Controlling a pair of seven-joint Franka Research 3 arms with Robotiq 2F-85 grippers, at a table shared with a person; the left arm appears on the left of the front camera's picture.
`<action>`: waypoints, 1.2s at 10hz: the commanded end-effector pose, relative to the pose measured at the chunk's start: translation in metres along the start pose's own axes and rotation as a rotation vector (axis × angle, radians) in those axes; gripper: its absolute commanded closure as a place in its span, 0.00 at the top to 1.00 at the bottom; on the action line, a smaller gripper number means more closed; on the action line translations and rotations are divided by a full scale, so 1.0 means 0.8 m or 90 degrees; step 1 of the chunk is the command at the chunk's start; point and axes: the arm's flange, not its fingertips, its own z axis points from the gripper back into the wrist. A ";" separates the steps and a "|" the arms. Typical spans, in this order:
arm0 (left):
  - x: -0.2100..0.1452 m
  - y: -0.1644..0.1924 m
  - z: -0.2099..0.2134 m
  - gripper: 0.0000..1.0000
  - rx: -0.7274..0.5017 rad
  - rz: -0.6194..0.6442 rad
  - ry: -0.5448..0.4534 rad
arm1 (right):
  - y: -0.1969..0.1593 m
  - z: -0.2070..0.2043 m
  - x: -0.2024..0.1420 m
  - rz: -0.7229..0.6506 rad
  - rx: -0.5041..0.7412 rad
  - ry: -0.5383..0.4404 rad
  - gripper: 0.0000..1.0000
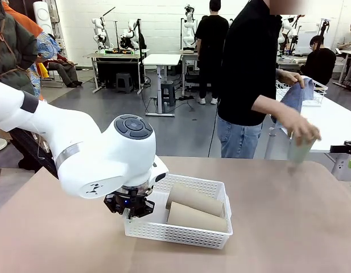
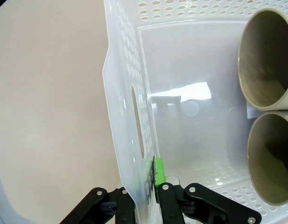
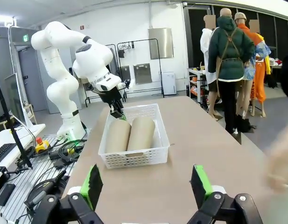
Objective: Clean and organize the cups into the basket.
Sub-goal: Pick up the Reusable plastic cup from the right side of the table and stack it inside the Organizing basket in the center of the table.
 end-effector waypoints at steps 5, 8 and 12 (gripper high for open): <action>-0.004 0.000 -0.002 0.00 0.009 -0.005 -0.007 | 0.001 0.001 -0.001 -0.001 0.004 -0.004 1.00; -0.004 0.000 -0.002 0.00 0.009 -0.005 -0.007 | 0.001 0.001 -0.001 -0.001 0.004 -0.004 1.00; -0.004 0.000 -0.002 0.00 0.009 -0.005 -0.007 | -0.008 -0.004 -0.036 0.001 0.052 0.044 1.00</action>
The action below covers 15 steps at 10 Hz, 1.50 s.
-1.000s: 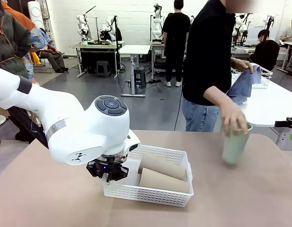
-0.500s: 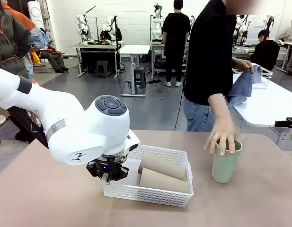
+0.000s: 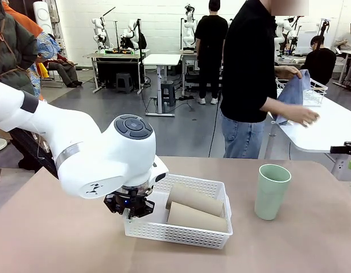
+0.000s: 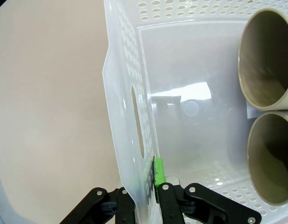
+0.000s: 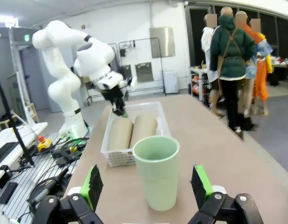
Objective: Clean and organize the cups into the basket.
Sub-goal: Pick up the Reusable plastic cup from the right side of the table and stack it inside the Organizing basket in the center of the table.
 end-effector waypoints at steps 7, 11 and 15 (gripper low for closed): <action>-0.004 0.000 -0.002 0.00 0.009 -0.005 -0.007 | -0.046 -0.061 -0.130 -0.014 0.058 0.120 1.00; -0.004 0.000 -0.002 0.00 0.009 -0.005 -0.007 | -0.048 -0.105 -0.150 -0.016 0.084 0.150 1.00; -0.004 0.000 -0.002 0.00 0.009 -0.005 -0.007 | -0.059 -0.141 -0.153 0.011 0.086 0.127 1.00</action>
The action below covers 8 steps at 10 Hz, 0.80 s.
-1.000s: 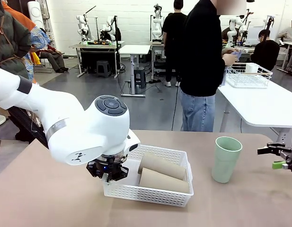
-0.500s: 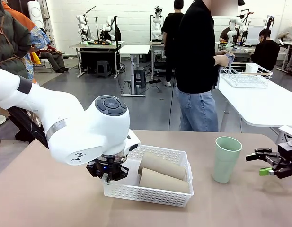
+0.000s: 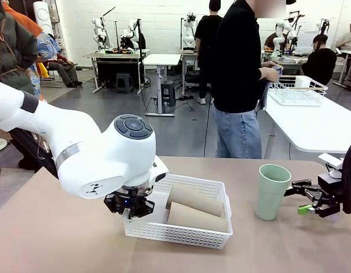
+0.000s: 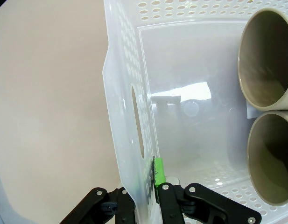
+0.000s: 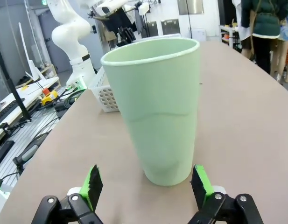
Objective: Clean and organize the cups into the basket.
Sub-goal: Pick up the Reusable plastic cup from the right side of the table and stack it inside the Organizing basket in the center of the table.
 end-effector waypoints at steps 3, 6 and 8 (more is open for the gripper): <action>-0.004 0.000 -0.002 0.00 0.009 -0.005 -0.007 | -0.018 -0.031 -0.003 0.018 -0.015 -0.015 1.00; -0.004 0.000 -0.002 0.00 0.009 -0.005 -0.007 | -0.038 -0.052 -0.004 0.002 -0.012 -0.024 1.00; -0.004 0.000 -0.002 0.00 0.009 -0.005 -0.007 | -0.044 -0.066 -0.005 -0.010 0.003 -0.025 1.00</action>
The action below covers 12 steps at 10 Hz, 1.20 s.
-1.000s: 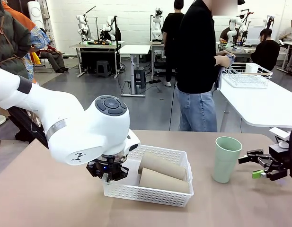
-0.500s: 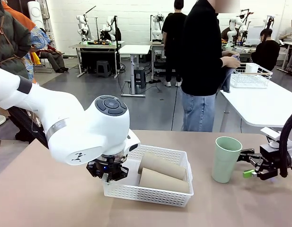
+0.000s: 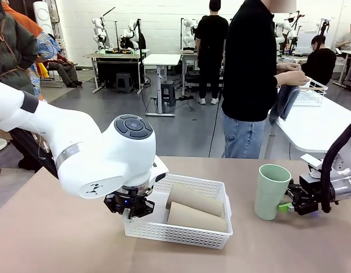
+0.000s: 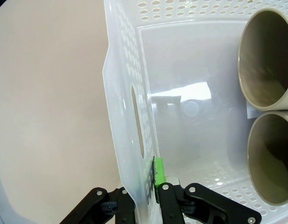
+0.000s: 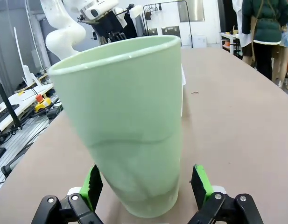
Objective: Clean and organize the cups into the basket.
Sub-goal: Pick up the Reusable plastic cup from the right side of the table and stack it inside the Organizing basket in the center of the table.
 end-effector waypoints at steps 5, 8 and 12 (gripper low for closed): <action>-0.004 0.000 -0.002 0.00 0.009 -0.005 -0.007 | -0.007 -0.043 0.005 -0.024 0.050 -0.008 1.00; -0.004 0.000 -0.002 0.00 0.009 -0.005 -0.007 | -0.004 -0.042 0.005 -0.034 0.077 -0.011 0.41; -0.004 0.000 -0.002 0.00 0.009 -0.005 -0.007 | 0.021 -0.032 0.046 -0.055 0.059 -0.004 0.00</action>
